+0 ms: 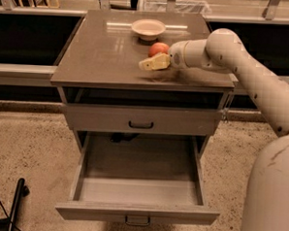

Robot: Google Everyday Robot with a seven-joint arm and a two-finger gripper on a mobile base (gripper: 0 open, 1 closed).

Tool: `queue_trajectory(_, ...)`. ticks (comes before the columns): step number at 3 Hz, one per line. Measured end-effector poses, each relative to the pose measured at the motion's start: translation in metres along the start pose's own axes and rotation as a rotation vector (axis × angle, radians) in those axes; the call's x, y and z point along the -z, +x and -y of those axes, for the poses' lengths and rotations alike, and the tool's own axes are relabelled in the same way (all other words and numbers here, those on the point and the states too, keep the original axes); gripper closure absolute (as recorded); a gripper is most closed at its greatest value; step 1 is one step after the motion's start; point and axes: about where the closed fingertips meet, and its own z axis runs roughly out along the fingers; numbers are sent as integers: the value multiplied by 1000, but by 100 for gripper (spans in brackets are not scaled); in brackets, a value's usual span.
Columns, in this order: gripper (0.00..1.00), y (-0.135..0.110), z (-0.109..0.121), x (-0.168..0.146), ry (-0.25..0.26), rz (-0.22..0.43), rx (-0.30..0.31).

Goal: Pick apple from middle drawer and place on counter

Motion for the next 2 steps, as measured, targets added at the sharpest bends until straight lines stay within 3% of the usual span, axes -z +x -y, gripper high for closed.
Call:
queue_trajectory(1, 0, 10, -5, 21, -10, 76, 58)
queue_trajectory(2, 0, 25, -20, 63, 43, 129, 183)
